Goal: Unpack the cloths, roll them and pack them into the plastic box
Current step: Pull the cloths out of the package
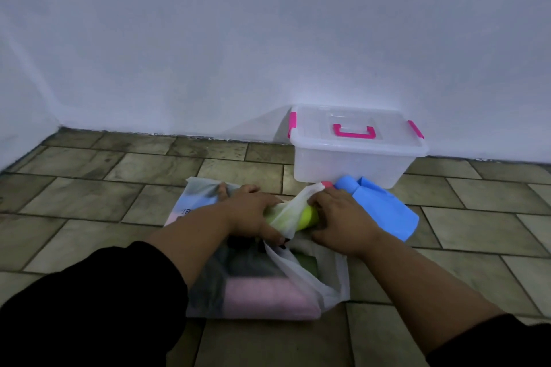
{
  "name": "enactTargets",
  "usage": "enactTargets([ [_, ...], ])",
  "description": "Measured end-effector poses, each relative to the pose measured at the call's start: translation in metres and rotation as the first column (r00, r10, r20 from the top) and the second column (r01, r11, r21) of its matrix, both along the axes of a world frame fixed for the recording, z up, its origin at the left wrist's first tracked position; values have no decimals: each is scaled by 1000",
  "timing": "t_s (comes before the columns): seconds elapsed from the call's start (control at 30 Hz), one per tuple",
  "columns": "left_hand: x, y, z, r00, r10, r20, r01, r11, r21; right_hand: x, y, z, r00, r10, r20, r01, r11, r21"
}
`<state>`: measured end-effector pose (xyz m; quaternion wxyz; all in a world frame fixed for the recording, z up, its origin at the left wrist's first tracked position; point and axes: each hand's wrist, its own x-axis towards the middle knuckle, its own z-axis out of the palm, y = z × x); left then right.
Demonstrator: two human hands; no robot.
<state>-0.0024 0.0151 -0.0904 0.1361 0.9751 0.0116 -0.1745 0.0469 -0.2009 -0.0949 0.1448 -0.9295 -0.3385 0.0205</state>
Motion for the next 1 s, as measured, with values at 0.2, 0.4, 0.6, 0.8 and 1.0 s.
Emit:
enactTargets([
  [0.2,9,-4,12,994,-62,-92,66,997,43,-6,-3,3,997,18,-73,-17,1000,5],
  [0.4,10,-2,9,988,-112,-105,122,988,90,-20,-3,2,999,-42,-34,43,999,17],
  [0.6,5,1,-5,996,-84,1,83,995,57,-34,-21,3,993,-11,-121,28,989,144],
  [0.8,5,0,-7,996,-81,38,77,993,88,-31,-11,1,992,-63,-108,74,991,107],
  [1.0,3,0,-8,995,-74,69,67,993,101,-27,0,-10,991,-122,47,119,991,69],
])
